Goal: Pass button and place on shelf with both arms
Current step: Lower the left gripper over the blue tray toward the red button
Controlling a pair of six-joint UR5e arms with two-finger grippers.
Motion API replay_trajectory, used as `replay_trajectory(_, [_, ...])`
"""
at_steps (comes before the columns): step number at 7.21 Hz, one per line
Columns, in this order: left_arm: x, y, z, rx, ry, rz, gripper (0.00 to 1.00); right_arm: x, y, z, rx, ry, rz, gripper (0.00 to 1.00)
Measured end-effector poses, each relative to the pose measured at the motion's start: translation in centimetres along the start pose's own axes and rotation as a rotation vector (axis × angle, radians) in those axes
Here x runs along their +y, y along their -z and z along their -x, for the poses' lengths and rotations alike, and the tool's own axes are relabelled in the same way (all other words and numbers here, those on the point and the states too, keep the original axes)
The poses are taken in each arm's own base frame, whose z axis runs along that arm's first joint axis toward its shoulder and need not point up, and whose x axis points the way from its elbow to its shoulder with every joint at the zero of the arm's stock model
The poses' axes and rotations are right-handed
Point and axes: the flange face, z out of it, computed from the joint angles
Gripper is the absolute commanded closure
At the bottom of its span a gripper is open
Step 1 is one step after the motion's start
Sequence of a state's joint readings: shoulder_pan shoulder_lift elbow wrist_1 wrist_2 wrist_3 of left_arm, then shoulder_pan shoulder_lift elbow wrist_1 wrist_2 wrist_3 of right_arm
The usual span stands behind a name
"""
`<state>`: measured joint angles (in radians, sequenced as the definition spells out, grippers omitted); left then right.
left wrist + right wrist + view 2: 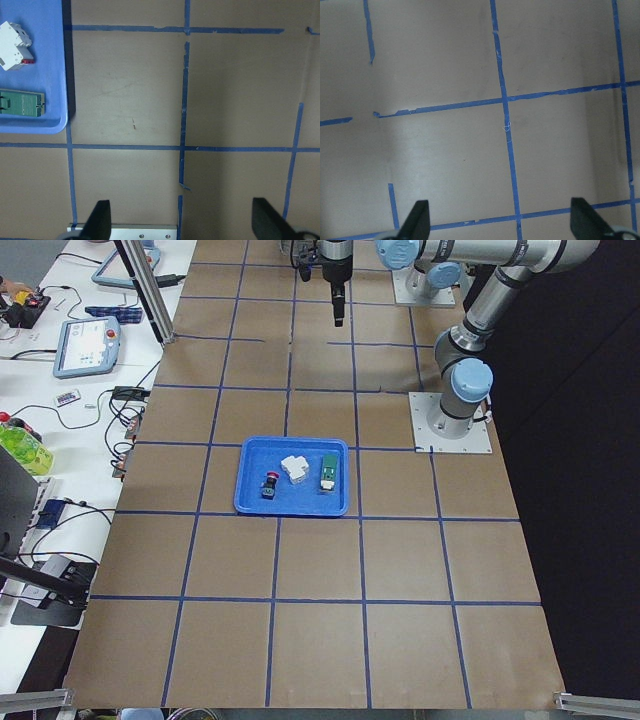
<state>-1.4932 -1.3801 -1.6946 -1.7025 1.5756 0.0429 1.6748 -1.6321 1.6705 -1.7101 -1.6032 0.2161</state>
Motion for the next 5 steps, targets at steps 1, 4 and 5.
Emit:
replay_trajectory(1, [-0.14,0.04,0.02,0.0,-0.001,-0.008,0.0,0.01,-0.01,0.01,0.0,0.0,0.001,0.0])
replay_trajectory(4, [-0.58,-0.02,0.08,-0.006,-0.003,-0.022,0.0,0.01,-0.01,-0.01,0.001,0.0,0.001,0.0])
replay_trajectory(5, [-0.83,-0.09,0.27,-0.011,0.001,-0.025,0.0,0.0,-0.01,-0.04,0.002,-0.001,0.001,0.0])
